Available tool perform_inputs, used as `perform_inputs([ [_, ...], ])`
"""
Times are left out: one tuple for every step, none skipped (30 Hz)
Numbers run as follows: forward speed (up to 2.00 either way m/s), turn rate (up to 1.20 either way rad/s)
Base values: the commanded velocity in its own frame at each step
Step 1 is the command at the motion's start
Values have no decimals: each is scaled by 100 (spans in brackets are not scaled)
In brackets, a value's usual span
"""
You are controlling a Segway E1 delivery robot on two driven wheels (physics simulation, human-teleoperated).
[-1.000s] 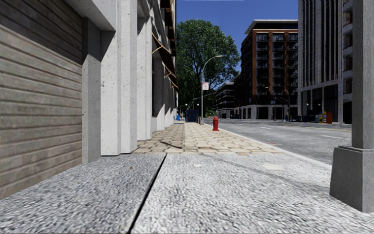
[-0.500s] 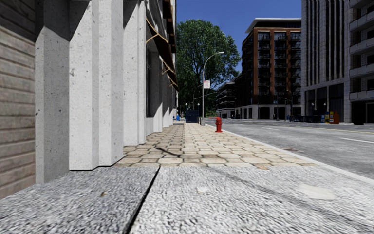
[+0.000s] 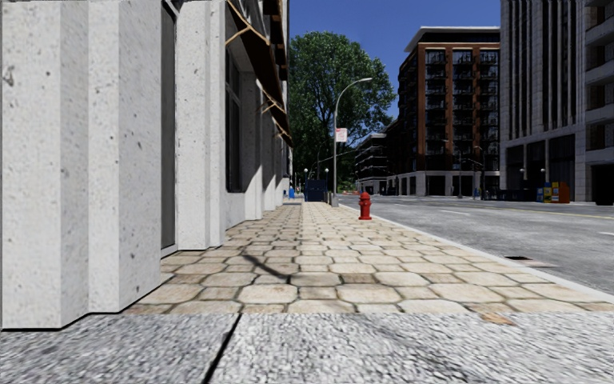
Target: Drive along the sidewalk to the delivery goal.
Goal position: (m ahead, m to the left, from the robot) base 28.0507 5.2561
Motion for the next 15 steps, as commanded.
perform_inputs([
  [200,0],
  [200,0],
  [200,0],
  [200,0],
  [200,0],
  [200,0],
  [200,0],
  [200,0],
  [200,0],
  [200,0],
  [200,0],
  [200,0],
  [200,0],
  [200,0],
  [200,0],
])
